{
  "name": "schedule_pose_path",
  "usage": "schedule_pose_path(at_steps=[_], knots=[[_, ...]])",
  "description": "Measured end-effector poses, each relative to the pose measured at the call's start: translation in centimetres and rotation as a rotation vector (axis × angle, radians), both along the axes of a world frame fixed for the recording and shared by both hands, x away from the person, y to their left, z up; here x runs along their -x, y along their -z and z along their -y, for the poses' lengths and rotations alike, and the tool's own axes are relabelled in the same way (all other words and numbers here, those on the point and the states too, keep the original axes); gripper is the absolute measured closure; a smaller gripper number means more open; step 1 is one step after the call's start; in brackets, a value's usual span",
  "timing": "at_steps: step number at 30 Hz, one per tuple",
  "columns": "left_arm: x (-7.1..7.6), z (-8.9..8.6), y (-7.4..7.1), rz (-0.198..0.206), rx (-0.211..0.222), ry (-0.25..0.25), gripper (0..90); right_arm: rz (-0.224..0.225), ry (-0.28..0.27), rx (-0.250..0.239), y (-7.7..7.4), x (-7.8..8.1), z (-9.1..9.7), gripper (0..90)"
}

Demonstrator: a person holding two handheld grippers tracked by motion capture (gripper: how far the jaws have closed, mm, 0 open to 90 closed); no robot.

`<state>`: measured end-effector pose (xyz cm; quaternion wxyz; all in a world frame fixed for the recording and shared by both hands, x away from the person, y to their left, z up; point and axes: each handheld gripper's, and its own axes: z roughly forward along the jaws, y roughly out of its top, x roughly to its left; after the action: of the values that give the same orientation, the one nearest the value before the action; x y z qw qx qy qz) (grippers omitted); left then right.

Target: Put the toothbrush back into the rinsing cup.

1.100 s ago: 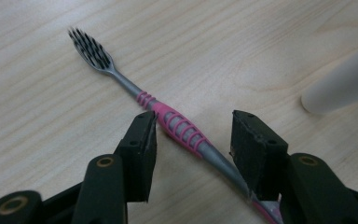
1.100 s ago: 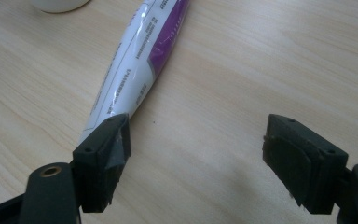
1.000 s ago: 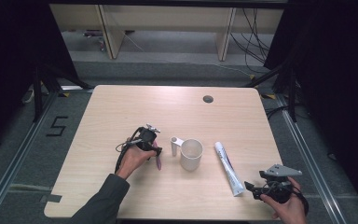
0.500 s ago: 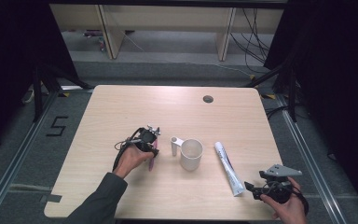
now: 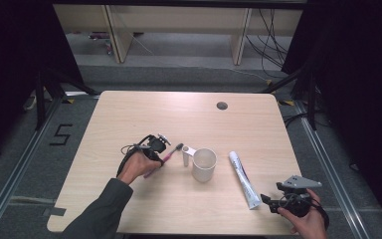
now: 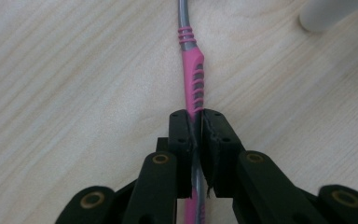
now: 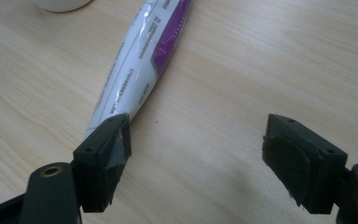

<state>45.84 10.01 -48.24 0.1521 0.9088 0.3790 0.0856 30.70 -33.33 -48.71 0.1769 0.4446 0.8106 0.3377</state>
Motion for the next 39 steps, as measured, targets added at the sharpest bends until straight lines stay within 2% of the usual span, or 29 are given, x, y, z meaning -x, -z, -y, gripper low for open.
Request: schedule_pose_path(at_steps=[6, 7, 10, 12, 13, 16, 18, 19, 20, 21, 22, 27, 30, 33, 34, 36, 39], knots=[[-0.4, 0.5, -0.2, -0.055, -0.054, 0.023, 82.2, 0.014, -0.009, 0.007, 0.1, -0.1, 0.0, 24.4], [-0.4, 0.6, -0.2, -0.056, -0.049, 0.013, 82.3, 0.014, -0.01, 0.008, 0.1, -0.1, 0.0, 24.4], [-0.7, 0.7, -0.3, -0.083, -0.073, 0.022, 82.4, 0.014, -0.009, 0.007, 0.1, 0.0, 0.0, 24.4], [-0.9, 0.9, -0.3, -0.086, -0.08, 0.022, 82.5, 0.006, -0.015, -0.004, 0.1, -0.1, -0.1, 24.4], [-1.0, 0.9, -0.4, -0.106, -0.096, 0.032, 82.6, 0.003, -0.015, 0.002, 0.2, -0.1, 0.0, 24.4], [-1.3, 1.2, -0.5, -0.133, -0.122, 0.041, 82.7, 0.005, -0.005, 0.006, 0.1, 0.0, -0.1, 24.4], [-1.4, 1.4, -0.4, -0.137, -0.13, 0.047, 82.9, 0.006, -0.007, 0.01, 0.1, 0.0, -0.1, 24.4], [-1.3, 1.5, -0.4, -0.147, -0.124, 0.029, 82.9, 0.005, -0.007, 0.008, 0.1, 0.0, -0.1, 24.4], [-1.3, 1.5, -0.4, -0.147, -0.127, 0.032, 83.0, 0.002, -0.003, 0.015, 0.0, 0.0, 0.0, 24.4], [-1.4, 1.5, -0.5, -0.139, -0.14, 0.058, 83.0, 0.0, -0.01, 0.009, 0.1, 0.0, 0.0, 24.4], [-1.4, 1.6, -0.4, -0.134, -0.143, 0.063, 83.1, 0.009, -0.022, 0.009, 0.1, -0.1, 0.0, 24.4], [-1.3, 1.7, -0.5, -0.15, -0.167, 0.091, 83.4, 0.006, -0.005, 0.003, 0.1, 0.0, -0.1, 24.5], [-1.4, 1.5, -0.5, -0.137, -0.175, 0.112, 83.4, 0.005, -0.007, 0.008, 0.0, 0.0, 0.0, 24.5], [-1.3, 1.4, -0.5, -0.129, -0.157, 0.104, 83.5, 0.007, -0.015, 0.003, 0.1, -0.1, 0.0, 24.5], [-1.3, 1.3, -0.6, -0.123, -0.164, 0.114, 83.5, 0.013, -0.01, 0.018, 0.0, 0.0, 0.1, 24.5], [-1.2, 1.1, -0.6, -0.108, -0.144, 0.108, 83.6, 0.006, -0.011, 0.001, 0.1, 0.0, 0.0, 24.6], [-1.2, 0.9, -1.1, -0.089, -0.124, 0.106, 83.6, 0.011, -0.006, 0.014, 0.0, 0.0, 0.1, 24.6]])
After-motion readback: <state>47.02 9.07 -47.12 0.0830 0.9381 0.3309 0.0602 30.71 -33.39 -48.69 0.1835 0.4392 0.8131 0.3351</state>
